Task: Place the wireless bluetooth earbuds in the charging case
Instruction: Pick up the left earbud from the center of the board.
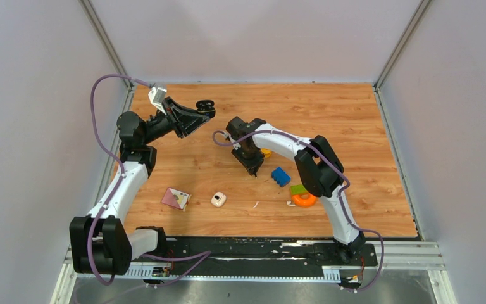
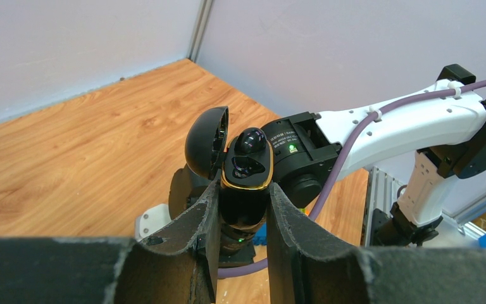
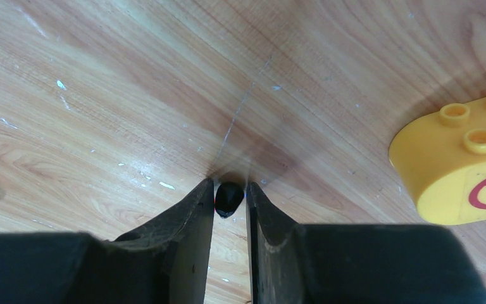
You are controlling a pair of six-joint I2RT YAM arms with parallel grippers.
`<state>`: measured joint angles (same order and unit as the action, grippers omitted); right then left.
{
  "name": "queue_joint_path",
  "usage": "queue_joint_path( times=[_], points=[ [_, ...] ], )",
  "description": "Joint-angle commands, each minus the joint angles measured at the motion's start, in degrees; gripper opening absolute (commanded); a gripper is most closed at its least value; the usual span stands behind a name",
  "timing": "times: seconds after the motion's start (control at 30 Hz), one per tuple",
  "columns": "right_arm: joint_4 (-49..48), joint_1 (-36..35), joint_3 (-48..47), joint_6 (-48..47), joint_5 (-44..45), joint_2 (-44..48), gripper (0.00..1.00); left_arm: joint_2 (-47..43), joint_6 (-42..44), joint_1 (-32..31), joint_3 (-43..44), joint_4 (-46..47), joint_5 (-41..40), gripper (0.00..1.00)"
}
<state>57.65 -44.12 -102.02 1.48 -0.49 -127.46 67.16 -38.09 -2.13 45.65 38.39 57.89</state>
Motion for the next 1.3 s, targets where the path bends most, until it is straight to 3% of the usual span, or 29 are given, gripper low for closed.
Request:
queue_joint_path(
  times=[0.0,0.37,0.83,1.07,1.27],
  points=[
    [1.32,-0.05,1.47,1.27,1.64,0.12,0.25,-1.11,0.56,0.02,-0.04,1.62,-0.42,0.00],
    [0.20,0.15,1.07,-0.54,1.33,1.73,0.11,-0.58,0.60,0.06,0.31,1.51,-0.63,0.00],
    [-6.08,0.75,5.26,-9.69,-11.96,23.51,0.00,4.41,-0.67,-0.01,3.44,4.88,-0.30,0.00],
    [-21.97,1.31,12.62,-12.80,-20.96,39.25,0.00,7.85,-1.95,-0.25,4.69,9.72,1.36,0.00],
    [-49.15,-0.17,19.80,-9.96,-23.91,49.09,0.00,8.79,-2.65,-2.23,5.95,11.62,3.58,0.00]
  ],
)
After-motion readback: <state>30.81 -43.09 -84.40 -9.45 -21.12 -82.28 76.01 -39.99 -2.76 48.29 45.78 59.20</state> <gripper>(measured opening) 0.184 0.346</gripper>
